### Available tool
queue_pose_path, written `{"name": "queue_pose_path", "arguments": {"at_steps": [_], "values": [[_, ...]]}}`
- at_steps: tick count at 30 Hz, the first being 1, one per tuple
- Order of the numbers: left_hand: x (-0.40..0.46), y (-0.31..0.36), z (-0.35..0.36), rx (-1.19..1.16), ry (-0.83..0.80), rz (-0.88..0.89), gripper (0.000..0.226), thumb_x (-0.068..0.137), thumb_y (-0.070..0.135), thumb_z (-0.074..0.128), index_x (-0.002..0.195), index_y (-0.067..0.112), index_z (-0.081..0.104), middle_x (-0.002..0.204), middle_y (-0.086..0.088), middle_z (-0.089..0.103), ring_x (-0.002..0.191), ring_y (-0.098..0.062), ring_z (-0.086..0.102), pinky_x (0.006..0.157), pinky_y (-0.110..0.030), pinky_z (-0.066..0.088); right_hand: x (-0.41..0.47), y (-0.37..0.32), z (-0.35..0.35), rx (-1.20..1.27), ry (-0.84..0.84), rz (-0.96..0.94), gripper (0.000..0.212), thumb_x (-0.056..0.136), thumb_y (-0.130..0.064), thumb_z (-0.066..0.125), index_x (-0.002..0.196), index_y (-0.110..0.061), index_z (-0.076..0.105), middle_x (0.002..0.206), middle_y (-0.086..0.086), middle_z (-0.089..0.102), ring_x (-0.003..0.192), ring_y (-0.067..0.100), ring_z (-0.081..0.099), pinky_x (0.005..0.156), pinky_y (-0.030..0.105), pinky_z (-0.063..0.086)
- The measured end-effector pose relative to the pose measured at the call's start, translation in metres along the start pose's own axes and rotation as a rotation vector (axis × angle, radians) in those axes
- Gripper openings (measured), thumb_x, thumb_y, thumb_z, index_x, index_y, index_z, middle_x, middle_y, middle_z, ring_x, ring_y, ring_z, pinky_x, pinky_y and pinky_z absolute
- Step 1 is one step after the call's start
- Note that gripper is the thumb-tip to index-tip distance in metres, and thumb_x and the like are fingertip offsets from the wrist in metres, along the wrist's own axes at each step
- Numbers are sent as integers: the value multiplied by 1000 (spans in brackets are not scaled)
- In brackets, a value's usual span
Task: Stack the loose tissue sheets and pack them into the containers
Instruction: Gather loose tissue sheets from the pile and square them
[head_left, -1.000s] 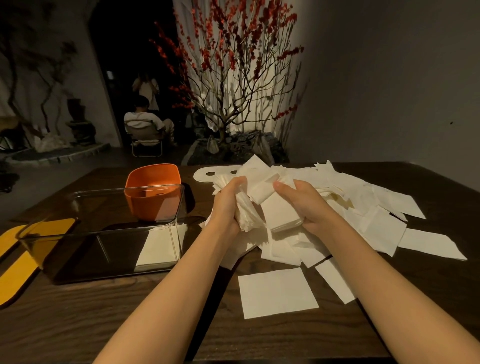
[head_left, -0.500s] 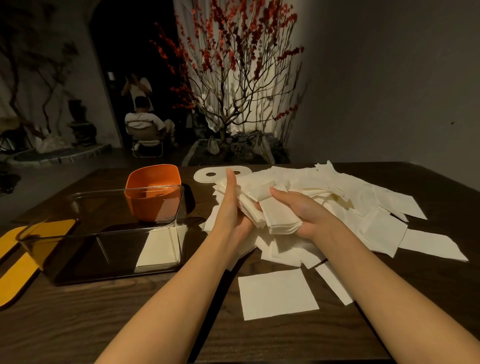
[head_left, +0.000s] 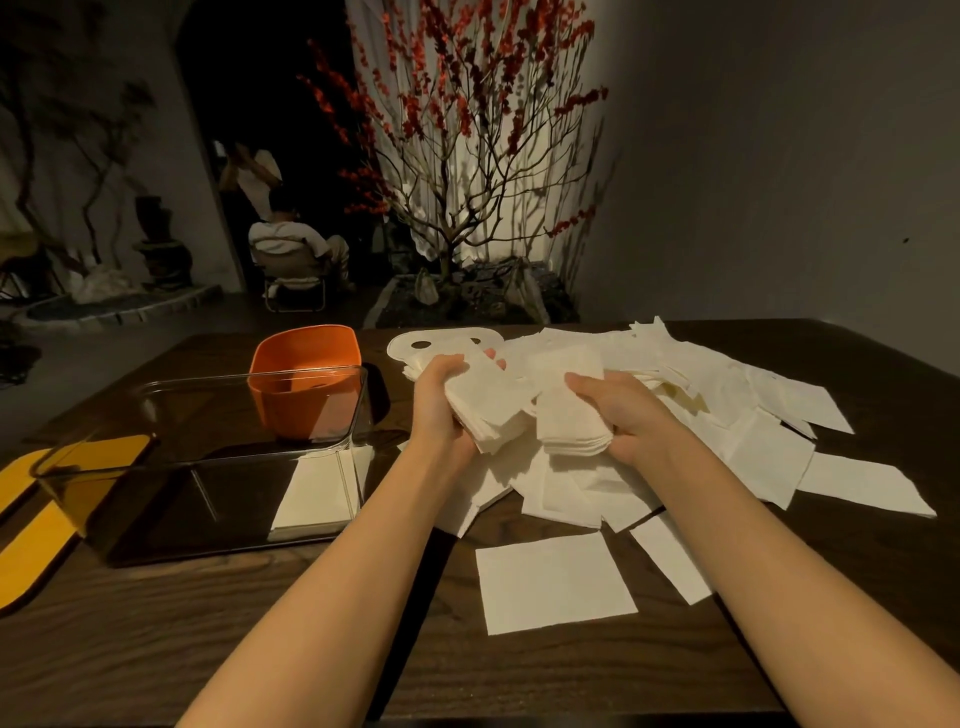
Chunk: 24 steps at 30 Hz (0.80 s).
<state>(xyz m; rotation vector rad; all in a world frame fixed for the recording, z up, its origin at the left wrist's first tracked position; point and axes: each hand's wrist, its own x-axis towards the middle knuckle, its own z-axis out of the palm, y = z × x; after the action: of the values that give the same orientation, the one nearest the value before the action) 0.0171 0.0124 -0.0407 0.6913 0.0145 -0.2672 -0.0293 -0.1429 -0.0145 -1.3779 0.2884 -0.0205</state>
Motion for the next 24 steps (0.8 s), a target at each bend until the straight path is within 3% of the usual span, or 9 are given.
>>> {"name": "queue_pose_path", "arguments": {"at_steps": [2,5,9,11,13,15,17,19,24], "values": [[-2,1,0,16,1,-41,23,91,18,48,108,6,58,118,-15,63,113,-27,60,105,-52,39,1,-3,-4,2,53,-42,32,97,-19,55,124,-3,52,99,6,64,78,18,61,66,27,53],[-9,-3,6,100,-5,-169,30,90,28,55,111,7,59,103,-13,64,97,-24,60,96,-43,44,-2,-5,-8,-6,-16,-99,24,99,-25,50,121,-15,49,80,-6,54,65,7,52,54,18,49],[-19,-13,18,194,11,-267,38,86,45,64,107,13,62,97,-17,71,95,-34,63,81,-48,50,-1,1,3,-122,-96,-150,11,99,-27,51,92,-21,57,83,-3,61,73,9,59,60,19,53],[-21,-18,22,135,-51,-324,57,79,58,66,115,15,61,106,-19,71,104,-38,64,92,-55,48,2,6,9,-222,-90,-188,20,97,-33,53,108,-19,62,100,3,69,89,17,65,77,32,57],[-21,-21,23,112,-91,-330,73,71,67,67,124,18,58,116,-19,68,110,-40,62,99,-58,44,3,9,12,-281,-80,-213,30,96,-35,54,120,-17,59,106,3,69,96,20,65,85,38,55],[-21,-24,23,138,-72,-301,66,72,62,69,120,18,58,113,-19,68,108,-38,63,96,-57,47,2,11,14,-338,-95,-251,30,98,-37,51,121,-20,57,108,1,68,98,18,64,85,37,54],[-25,-26,25,169,-46,-265,43,79,43,73,109,15,62,102,-18,72,101,-36,65,89,-53,50,3,12,14,-400,-116,-286,33,100,-41,43,124,-23,54,115,-3,63,105,17,60,94,40,51],[-27,-26,24,183,-26,-246,28,82,29,71,104,14,62,90,-17,74,97,-35,65,88,-50,51,2,11,14,-425,-132,-310,29,102,-41,35,121,-25,49,110,-8,57,108,16,54,98,38,46],[-31,-17,24,123,-61,-167,28,87,32,56,104,10,61,77,-17,73,89,-33,63,81,-43,51,2,12,15,-405,-161,-354,27,102,-44,33,117,-26,47,101,-12,54,97,7,53,75,23,44]]}}
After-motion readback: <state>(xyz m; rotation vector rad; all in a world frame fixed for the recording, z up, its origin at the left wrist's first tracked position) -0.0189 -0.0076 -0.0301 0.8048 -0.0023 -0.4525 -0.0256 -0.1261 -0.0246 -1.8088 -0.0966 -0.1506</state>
